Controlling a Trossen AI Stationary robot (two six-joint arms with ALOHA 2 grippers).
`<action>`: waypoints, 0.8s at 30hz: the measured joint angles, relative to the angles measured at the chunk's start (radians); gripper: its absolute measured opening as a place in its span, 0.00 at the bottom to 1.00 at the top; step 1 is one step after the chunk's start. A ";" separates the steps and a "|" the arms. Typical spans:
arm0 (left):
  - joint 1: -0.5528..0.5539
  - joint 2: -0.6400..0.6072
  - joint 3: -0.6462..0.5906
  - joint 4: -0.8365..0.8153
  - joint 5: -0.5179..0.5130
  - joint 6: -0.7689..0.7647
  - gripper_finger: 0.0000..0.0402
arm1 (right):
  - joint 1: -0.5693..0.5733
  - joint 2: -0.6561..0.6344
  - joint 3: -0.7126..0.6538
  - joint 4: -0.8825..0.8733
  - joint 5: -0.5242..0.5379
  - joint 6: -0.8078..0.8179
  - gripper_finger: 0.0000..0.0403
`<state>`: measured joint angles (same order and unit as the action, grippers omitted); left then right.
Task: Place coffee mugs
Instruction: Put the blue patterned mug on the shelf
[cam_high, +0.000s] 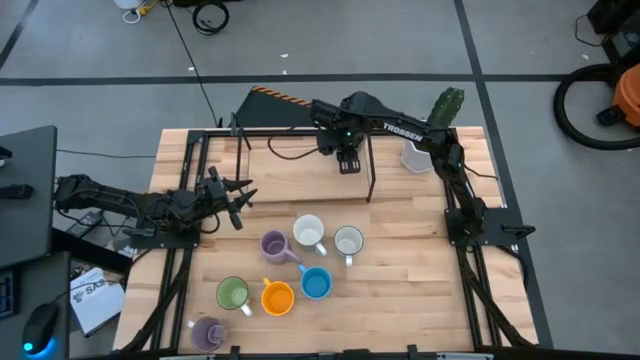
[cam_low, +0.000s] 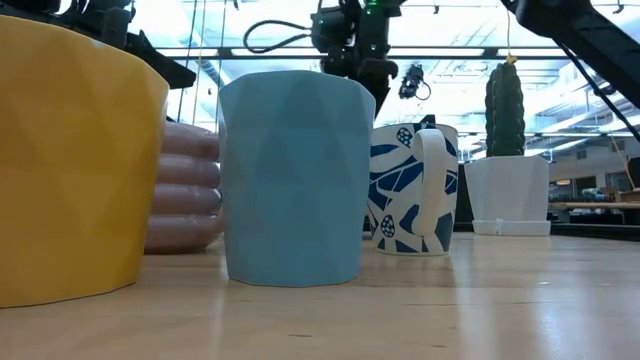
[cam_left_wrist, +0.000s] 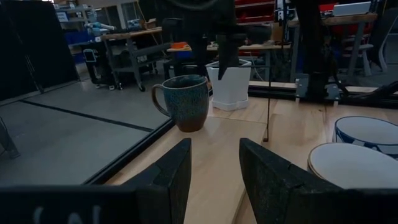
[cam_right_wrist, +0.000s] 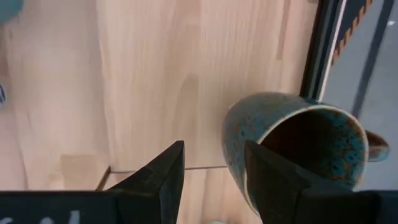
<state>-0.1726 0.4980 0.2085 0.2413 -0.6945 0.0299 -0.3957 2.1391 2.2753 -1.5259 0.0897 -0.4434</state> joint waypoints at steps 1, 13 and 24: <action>0.000 0.000 0.000 0.000 0.000 0.000 0.35 | -0.013 0.000 0.000 0.004 -0.019 0.017 0.43; 0.000 0.000 0.000 -0.003 0.000 0.000 0.35 | -0.070 0.000 0.000 0.023 -0.017 0.050 0.61; 0.000 0.000 0.000 -0.005 0.000 0.005 0.35 | -0.101 0.002 -0.104 0.101 -0.068 0.029 0.67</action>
<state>-0.1722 0.4980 0.2085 0.2367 -0.6945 0.0349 -0.4968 2.1410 2.1709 -1.4252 0.0219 -0.4146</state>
